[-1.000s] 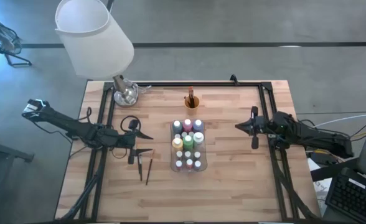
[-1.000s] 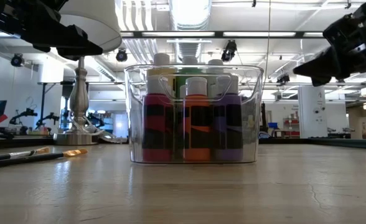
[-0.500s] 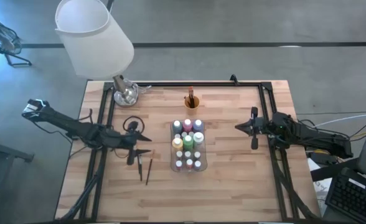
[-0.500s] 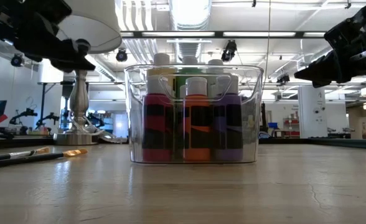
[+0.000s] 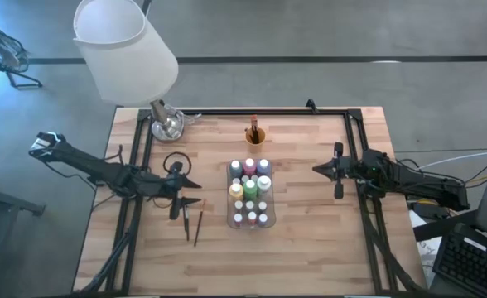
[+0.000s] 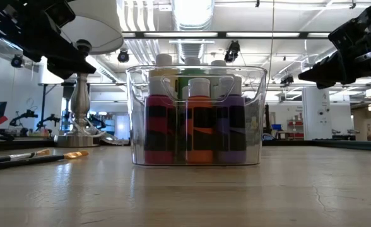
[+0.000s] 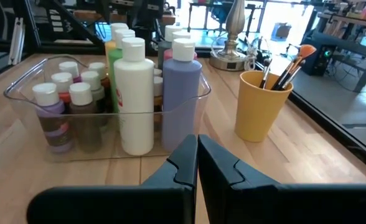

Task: Pick & Place Paint Supplies
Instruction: Put the orange paintbrush into the yellow cup

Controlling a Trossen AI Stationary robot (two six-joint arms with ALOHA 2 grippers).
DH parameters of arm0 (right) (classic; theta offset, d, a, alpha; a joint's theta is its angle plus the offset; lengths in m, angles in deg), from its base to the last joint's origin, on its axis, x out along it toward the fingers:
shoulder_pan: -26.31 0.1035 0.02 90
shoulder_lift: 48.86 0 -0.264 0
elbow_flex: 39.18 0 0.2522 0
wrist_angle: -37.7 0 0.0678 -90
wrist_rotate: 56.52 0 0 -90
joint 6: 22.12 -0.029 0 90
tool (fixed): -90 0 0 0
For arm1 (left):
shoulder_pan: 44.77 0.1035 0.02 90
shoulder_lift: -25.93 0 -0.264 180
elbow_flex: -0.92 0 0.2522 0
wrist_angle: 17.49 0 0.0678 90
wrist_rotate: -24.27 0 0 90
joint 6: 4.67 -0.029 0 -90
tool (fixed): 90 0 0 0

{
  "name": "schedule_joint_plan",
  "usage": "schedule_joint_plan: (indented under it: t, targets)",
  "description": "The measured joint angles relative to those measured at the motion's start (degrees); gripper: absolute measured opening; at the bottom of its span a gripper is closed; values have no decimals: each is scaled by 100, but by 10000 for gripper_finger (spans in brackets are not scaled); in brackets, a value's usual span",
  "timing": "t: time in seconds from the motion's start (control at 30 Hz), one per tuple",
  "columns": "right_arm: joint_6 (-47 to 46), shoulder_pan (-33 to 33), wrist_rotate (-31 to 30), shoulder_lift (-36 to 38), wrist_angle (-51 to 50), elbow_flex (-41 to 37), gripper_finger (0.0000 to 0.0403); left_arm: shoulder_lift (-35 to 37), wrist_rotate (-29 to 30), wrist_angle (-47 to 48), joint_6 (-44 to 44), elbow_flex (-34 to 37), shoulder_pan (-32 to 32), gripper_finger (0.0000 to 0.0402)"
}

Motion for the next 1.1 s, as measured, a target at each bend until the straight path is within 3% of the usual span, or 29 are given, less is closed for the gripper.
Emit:
schedule_joint_plan:
  t: [0.27, 0.4, 0.8, 1.1]
  targets:
    - [0, 0, 2, 0, -1, 0, 8, 0, 13, -3, -90, 0, 0, 223]
    - [0, 0, 2, 0, 0, 0, 8, -4, 325, -267, -357, 0, 0, 223]
    - [0, 0, 6, -1, -2, 0, 8, -11, 1580, -2639, -1353, 0, 7, 223]
    - [0, 0, 8, -2, -2, 0, 8, -11, 1927, -3402, -1983, 0, 14, 222]
